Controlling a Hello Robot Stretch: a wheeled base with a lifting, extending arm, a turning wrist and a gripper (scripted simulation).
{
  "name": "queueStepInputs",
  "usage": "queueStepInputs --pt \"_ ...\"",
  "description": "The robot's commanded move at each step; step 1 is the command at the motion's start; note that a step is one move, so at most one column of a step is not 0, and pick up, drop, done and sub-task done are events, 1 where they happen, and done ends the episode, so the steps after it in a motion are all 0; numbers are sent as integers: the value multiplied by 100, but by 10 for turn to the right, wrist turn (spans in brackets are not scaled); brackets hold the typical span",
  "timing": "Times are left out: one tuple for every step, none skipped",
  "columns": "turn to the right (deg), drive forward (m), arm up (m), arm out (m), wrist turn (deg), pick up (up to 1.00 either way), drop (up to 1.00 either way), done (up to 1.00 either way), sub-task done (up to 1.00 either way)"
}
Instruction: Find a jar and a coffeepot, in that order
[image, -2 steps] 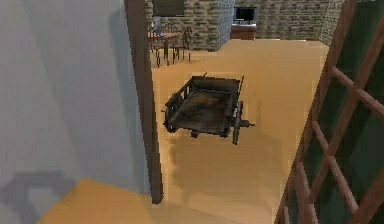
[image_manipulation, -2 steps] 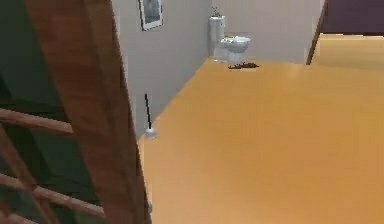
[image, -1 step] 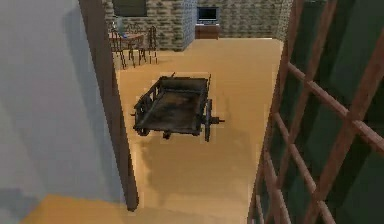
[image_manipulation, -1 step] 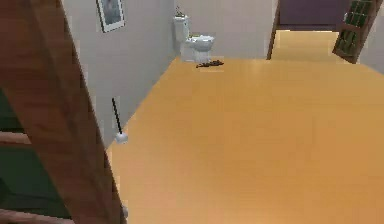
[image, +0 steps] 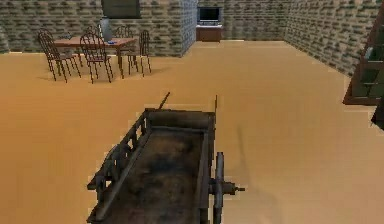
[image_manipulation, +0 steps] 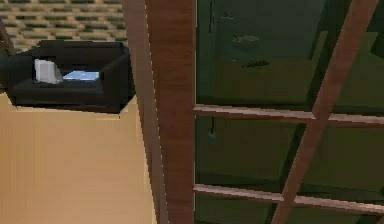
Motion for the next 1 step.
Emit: queueStepInputs --pt "120 0 0 0 0 0 0 0 0"
